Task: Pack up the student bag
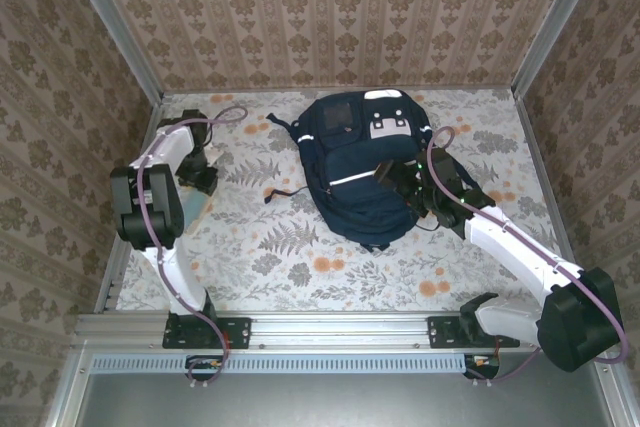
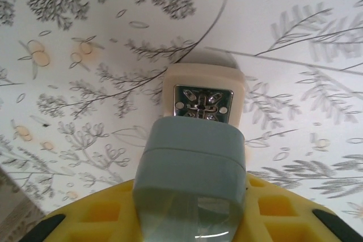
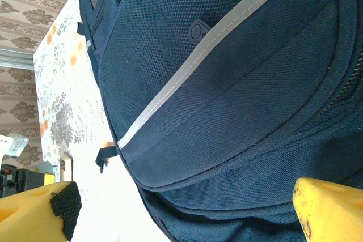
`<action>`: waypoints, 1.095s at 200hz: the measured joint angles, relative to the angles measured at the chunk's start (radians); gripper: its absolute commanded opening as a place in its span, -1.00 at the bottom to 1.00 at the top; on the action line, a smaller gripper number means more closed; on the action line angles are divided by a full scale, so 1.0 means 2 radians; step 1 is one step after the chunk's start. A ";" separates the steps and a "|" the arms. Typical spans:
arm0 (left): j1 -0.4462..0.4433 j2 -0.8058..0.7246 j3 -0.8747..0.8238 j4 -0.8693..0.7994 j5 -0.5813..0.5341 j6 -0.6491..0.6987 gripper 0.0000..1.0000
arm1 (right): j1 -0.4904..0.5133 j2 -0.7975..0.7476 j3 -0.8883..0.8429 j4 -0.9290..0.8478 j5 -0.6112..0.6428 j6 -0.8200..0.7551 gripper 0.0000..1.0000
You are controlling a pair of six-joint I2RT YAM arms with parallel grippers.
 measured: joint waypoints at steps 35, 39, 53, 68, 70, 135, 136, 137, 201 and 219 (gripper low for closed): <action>-0.031 -0.014 0.000 0.001 0.035 -0.044 -0.56 | 0.002 0.000 0.000 -0.005 0.000 -0.001 0.95; -0.039 -0.016 -0.001 0.002 0.038 -0.053 -0.56 | 0.002 0.000 0.000 -0.006 0.000 -0.001 0.95; -0.070 -0.027 -0.006 0.005 0.045 -0.083 -0.57 | 0.003 0.000 0.000 -0.009 0.000 -0.003 0.95; -0.107 -0.042 -0.022 0.010 0.051 -0.117 -0.58 | 0.004 0.000 0.000 -0.013 0.000 -0.004 0.95; -0.110 -0.043 -0.024 0.010 0.051 -0.120 -0.58 | 0.005 0.000 0.000 -0.013 0.001 -0.004 0.95; -0.263 -0.074 -0.086 0.014 0.045 -0.250 -0.57 | 0.011 0.000 0.000 -0.016 0.007 -0.008 0.94; -0.265 -0.074 -0.087 0.014 0.045 -0.251 -0.57 | 0.011 0.000 0.000 -0.016 0.008 -0.008 0.94; -0.268 -0.074 -0.087 0.014 0.045 -0.253 -0.56 | 0.011 0.000 0.000 -0.016 0.008 -0.008 0.94; -0.349 -0.074 -0.089 0.037 0.068 -0.335 0.13 | 0.014 0.000 0.000 -0.020 0.017 -0.008 0.88; -0.349 -0.074 -0.088 0.052 0.082 -0.337 0.42 | 0.020 0.000 0.000 -0.034 0.027 -0.011 0.84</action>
